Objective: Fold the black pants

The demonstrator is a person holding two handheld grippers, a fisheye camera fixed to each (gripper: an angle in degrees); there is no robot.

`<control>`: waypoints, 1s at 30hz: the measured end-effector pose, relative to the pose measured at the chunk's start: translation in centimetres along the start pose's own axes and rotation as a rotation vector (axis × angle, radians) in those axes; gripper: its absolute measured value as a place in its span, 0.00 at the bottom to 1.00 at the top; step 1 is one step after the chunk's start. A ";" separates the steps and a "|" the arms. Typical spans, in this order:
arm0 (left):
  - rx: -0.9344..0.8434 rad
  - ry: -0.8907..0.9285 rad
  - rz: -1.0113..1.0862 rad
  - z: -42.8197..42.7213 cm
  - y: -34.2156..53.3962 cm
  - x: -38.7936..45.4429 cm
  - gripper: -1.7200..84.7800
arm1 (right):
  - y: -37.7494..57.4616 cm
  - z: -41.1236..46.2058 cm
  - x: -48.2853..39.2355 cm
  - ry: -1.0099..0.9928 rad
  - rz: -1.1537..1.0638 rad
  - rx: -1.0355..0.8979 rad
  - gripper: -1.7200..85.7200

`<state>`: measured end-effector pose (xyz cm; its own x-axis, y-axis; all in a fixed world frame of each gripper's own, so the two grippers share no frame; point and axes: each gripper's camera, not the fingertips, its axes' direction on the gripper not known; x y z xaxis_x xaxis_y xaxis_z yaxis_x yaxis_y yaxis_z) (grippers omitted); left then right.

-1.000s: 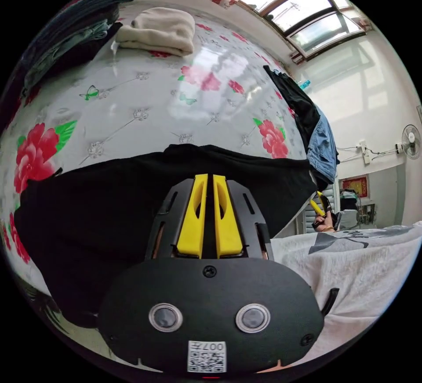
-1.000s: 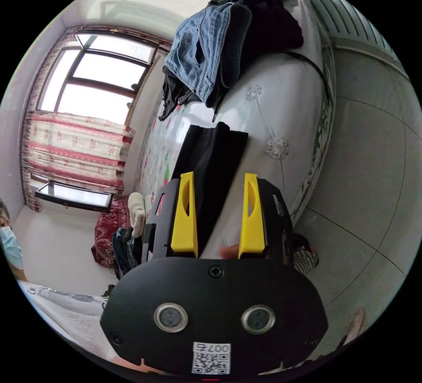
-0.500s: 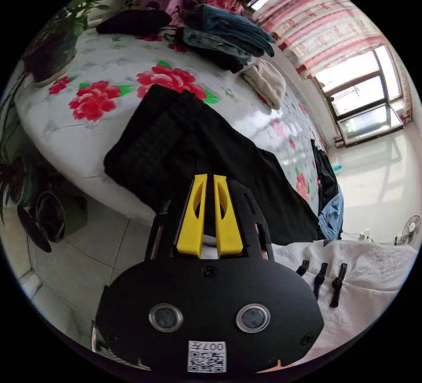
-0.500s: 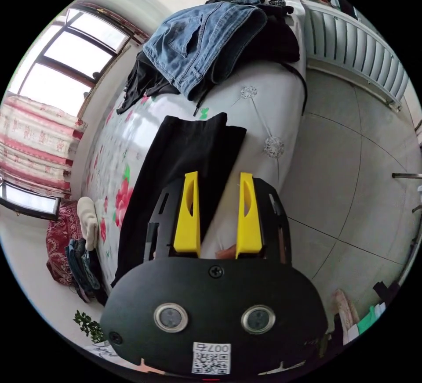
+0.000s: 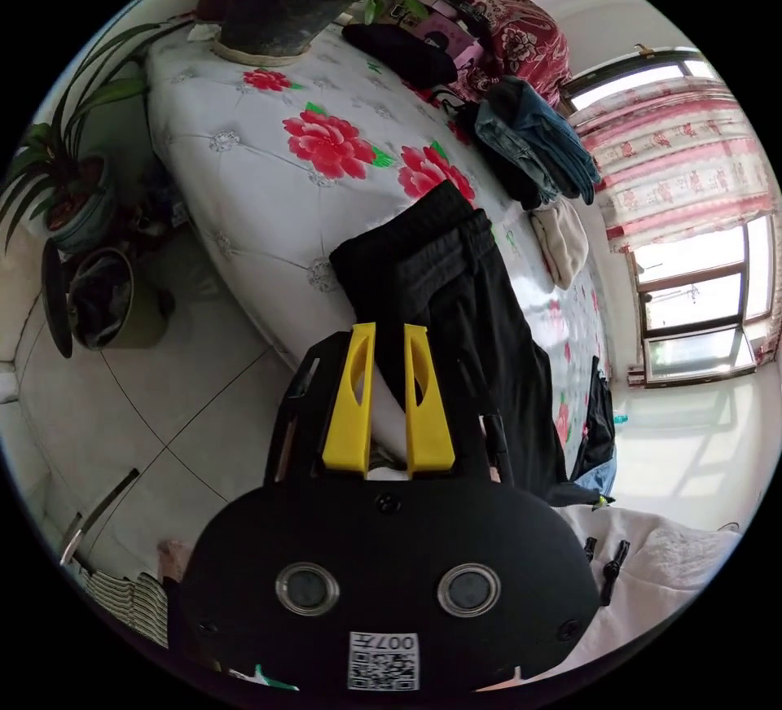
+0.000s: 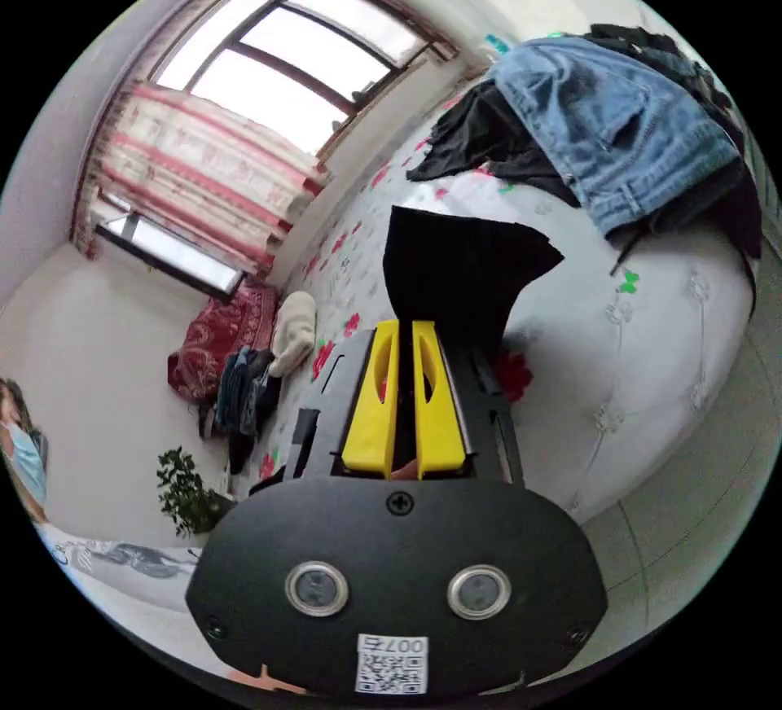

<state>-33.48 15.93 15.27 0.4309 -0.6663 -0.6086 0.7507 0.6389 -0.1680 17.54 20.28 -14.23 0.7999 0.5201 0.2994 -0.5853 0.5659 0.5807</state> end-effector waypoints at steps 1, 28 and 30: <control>0.000 0.011 -0.015 0.0 -0.2 -0.5 0.10 | 0.3 1.6 -5.1 -0.003 -0.185 -0.081 0.03; -0.038 0.357 -0.100 0.9 -5.4 -10.0 0.17 | 17.5 21.2 -20.4 -0.038 -0.642 -0.692 0.02; -0.036 0.418 -0.142 1.2 -5.8 -11.2 0.16 | 16.8 21.5 -19.9 -0.030 -0.623 -0.690 0.02</control>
<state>-42.06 19.16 24.00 0.0798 -0.5399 -0.8379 0.7669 0.5703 -0.2944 -5.33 5.69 5.82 0.9938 -0.0174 0.1102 0.0100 0.9977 0.0673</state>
